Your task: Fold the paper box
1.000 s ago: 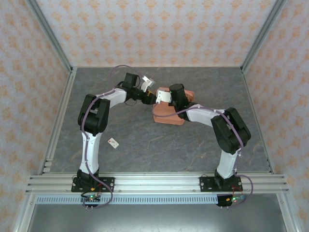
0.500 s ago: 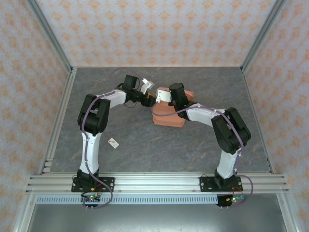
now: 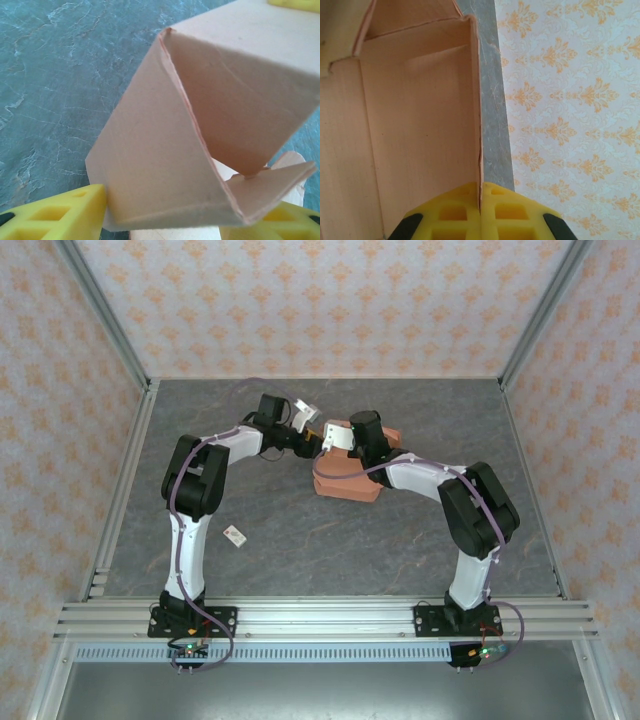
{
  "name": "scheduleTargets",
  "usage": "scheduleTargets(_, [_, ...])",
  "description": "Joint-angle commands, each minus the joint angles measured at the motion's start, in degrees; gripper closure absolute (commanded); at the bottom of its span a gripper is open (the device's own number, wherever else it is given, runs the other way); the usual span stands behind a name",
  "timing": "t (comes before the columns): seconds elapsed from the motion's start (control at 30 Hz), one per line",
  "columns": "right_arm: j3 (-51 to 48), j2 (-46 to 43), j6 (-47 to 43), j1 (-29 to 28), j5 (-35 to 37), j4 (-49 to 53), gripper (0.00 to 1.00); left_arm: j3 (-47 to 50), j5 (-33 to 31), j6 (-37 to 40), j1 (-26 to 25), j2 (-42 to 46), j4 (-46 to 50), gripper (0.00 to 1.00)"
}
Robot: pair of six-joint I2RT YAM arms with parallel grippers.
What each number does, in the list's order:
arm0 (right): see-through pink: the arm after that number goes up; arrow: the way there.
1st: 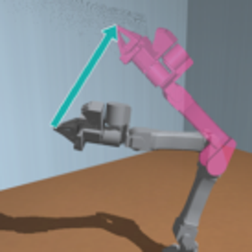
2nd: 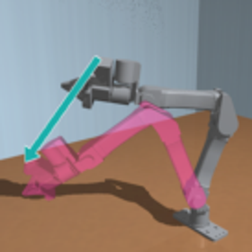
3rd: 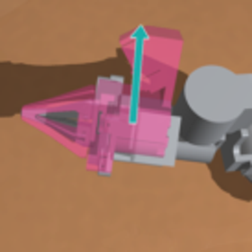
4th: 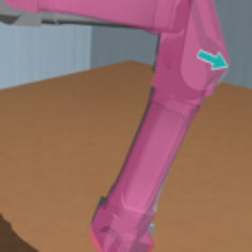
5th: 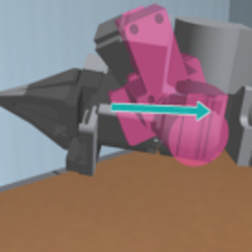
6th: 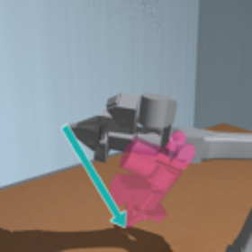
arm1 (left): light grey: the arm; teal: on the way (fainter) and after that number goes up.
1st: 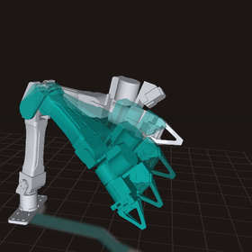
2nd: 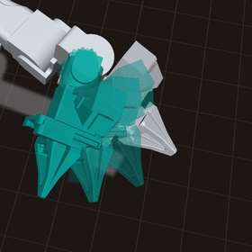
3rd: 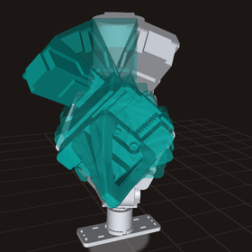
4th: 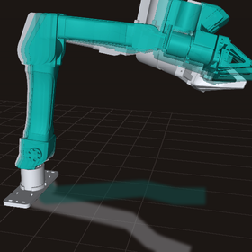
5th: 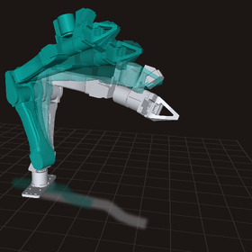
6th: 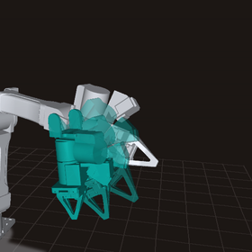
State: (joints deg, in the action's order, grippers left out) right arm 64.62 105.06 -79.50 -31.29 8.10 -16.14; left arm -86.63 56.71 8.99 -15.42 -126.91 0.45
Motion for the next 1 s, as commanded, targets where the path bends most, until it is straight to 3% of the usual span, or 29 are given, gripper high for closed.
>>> scheduleTargets(0.0, [1.5,-0.6,1.9,0.0,-1.7,1.5,1.00,1.2,-3.7,-3.3,-0.5,2.5,-4.7,0.42])
scheduleTargets(0.23, [2.4,-0.7,2.2,0.0,-1.4,3.4,1.00,3.9,-4.2,-4.2,-0.7,3.8,-7.9,0.39])
scheduleTargets(0.6, [2.7,-0.6,1.7,0.0,-0.4,3.7,1.00,2.1,2.9,1.6,-0.4,4.0,-0.1,0.35])
scheduleTargets(0.77, [2.6,-0.4,1.0,0.1,-0.2,3.7,1.00,-1.1,4.6,6.7,0.1,3.1,8.2,0.34])
scheduleTargets(0.97, [2.8,-0.5,1.9,0.1,-1.0,3.7,1.00,-0.8,3.9,4.1,0.1,2.9,4.8,0.37])
